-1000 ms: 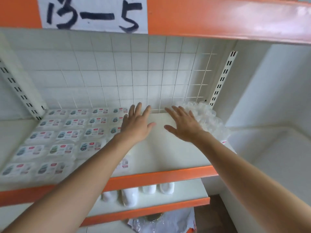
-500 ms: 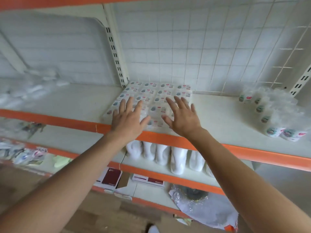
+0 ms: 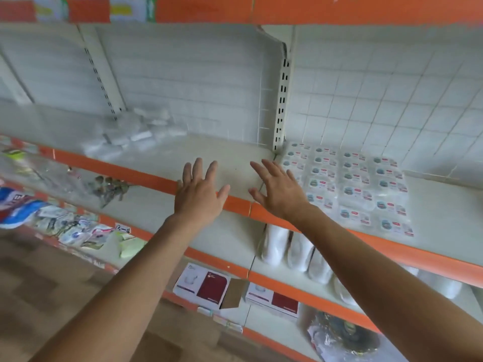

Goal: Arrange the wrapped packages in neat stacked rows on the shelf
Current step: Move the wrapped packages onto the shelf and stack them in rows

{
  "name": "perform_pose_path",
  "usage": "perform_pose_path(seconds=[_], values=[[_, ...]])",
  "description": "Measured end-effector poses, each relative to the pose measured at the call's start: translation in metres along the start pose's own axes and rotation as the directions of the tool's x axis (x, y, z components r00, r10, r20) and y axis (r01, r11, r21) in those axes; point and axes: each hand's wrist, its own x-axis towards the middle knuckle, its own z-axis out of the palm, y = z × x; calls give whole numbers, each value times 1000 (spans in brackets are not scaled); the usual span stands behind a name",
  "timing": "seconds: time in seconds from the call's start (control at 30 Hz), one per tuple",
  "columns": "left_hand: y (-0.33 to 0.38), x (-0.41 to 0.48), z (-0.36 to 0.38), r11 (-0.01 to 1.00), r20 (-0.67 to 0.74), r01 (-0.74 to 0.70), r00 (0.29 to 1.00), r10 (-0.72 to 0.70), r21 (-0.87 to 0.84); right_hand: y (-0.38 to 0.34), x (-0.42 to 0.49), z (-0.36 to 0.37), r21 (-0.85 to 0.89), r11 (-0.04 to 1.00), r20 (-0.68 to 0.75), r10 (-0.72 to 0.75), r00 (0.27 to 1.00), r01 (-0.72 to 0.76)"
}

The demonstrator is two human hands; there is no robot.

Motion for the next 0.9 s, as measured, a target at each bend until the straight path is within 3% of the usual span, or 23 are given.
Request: perform_pose_path(seconds=[0.2,0.4,0.77,0.9], values=[[-118,41,-28,997,37,-46,998,48,-56,-104,79,46,82,997,-6,7,1000,-6],[-196,80,-34,996,63,-59,996,63,-64,-161,136,86,90,996,36,25,999,-28],[-301,177,-10,998,132,-38,990,45,-54,-213,268,163,163,986,83,-37,996,23],[-316,221,2,994,160,-69,984,83,-87,-215,325,175,189,981,111,17,994,-38]])
